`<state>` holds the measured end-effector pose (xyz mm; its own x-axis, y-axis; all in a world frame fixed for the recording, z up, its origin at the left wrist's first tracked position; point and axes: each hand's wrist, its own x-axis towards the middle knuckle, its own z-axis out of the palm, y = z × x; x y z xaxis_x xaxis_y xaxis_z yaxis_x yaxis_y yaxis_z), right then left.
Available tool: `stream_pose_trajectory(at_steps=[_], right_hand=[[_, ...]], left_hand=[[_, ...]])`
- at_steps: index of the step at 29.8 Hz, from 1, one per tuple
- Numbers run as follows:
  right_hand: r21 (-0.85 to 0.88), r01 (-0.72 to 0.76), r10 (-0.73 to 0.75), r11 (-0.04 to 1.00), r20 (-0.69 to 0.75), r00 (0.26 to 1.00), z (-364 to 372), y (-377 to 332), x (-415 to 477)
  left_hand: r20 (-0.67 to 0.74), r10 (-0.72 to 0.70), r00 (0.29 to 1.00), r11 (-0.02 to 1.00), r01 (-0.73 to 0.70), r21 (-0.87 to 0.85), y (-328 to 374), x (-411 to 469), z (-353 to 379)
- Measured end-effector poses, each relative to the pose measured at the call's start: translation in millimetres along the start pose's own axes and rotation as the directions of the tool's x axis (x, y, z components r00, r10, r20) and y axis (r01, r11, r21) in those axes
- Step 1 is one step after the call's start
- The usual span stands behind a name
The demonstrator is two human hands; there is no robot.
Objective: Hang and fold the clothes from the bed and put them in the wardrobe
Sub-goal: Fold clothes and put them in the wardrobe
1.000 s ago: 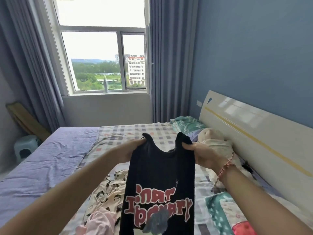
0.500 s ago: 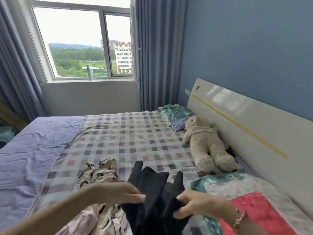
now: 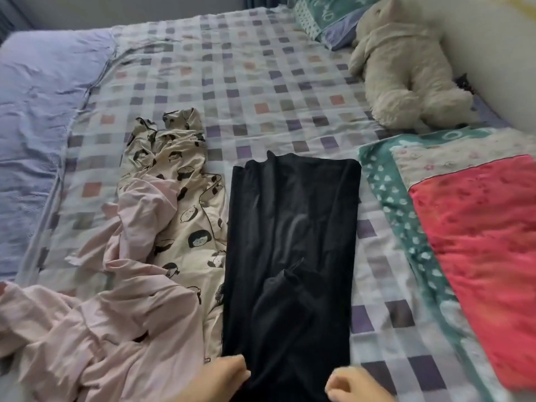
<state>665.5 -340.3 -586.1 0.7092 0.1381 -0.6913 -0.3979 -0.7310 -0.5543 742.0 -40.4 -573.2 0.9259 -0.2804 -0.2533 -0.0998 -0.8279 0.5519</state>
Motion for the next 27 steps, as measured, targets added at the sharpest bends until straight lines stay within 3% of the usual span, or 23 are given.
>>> stream_pose_trajectory(at_steps=[1, 3, 5, 7, 8, 12, 14, 16, 18, 21, 23, 25, 27], right_hand=[[0.062, -0.060, 0.063, 0.996, -0.056, 0.996, -9.5, -6.3, -0.1], [0.175, -0.025, 0.068, 0.984, -0.244, 0.967, -27.7, -27.9, 22.3], [0.267, -0.007, 0.111, 0.964, -0.376, 0.920, -42.0, -38.1, 48.5], [0.240, 0.040, 0.077, 0.970, -0.457, 0.886, -53.7, -54.4, 67.5], [0.178, 0.056, 0.034, 0.982, -0.464, 0.885, -55.9, -54.7, 87.4], [-0.053, 0.065, -0.079, 0.996, -0.317, 0.945, -59.1, -67.0, 127.1], [-0.062, 0.034, -0.052, 0.998, -0.320, 0.946, -69.9, -67.3, 132.9], [-0.039, 0.040, -0.052, 0.998, -0.396, 0.917, -78.4, -63.1, 128.0], [0.066, 0.146, -0.115, 0.987, -0.343, 0.932, -80.9, -66.0, 109.6], [0.219, 0.195, -0.197, 0.956, -0.011, 0.980, -61.6, -83.1, 86.4], [0.219, 0.207, -0.196, 0.954, -0.071, 0.978, -40.4, -85.2, 78.2], [0.401, 0.231, -0.171, 0.886, -0.179, 0.969, -27.0, -87.1, 63.6], [0.561, 0.154, -0.045, 0.813, -0.203, 0.978, -14.7, -81.2, 46.7]], left_hand=[[0.075, 0.051, 0.996, 0.999, -0.052, 0.017, 0.5, 6.3, 2.3], [0.215, 0.066, 0.974, 0.998, -0.062, -0.022, 4.1, 31.5, -1.5], [0.159, 0.046, 0.986, 0.994, -0.030, -0.106, 7.8, 56.2, 5.5], [0.075, 0.065, 0.995, 0.990, -0.055, -0.130, 26.4, 77.1, 7.2], [0.078, 0.125, 0.989, 0.988, -0.117, -0.097, 32.0, 91.4, 18.8], [0.142, 0.145, 0.979, 0.989, -0.142, -0.027, 47.9, 114.9, 37.0], [0.125, 0.169, 0.978, 0.983, -0.157, -0.097, 46.9, 118.9, 35.3], [0.213, 0.170, 0.962, 0.960, -0.113, -0.258, 43.0, 118.9, 23.1], [0.276, 0.227, 0.934, 0.923, -0.115, -0.368, 39.2, 118.5, 9.9], [0.244, 0.279, 0.929, 0.894, -0.158, -0.418, 38.7, 117.4, 3.4], [0.243, 0.277, 0.929, 0.887, -0.150, -0.437, 43.0, 113.4, 4.1], [0.227, 0.255, 0.940, 0.891, -0.137, -0.432, 49.1, 110.0, 2.7], [0.162, 0.192, 0.968, 0.894, -0.105, -0.436, 48.1, 115.6, -0.6]])
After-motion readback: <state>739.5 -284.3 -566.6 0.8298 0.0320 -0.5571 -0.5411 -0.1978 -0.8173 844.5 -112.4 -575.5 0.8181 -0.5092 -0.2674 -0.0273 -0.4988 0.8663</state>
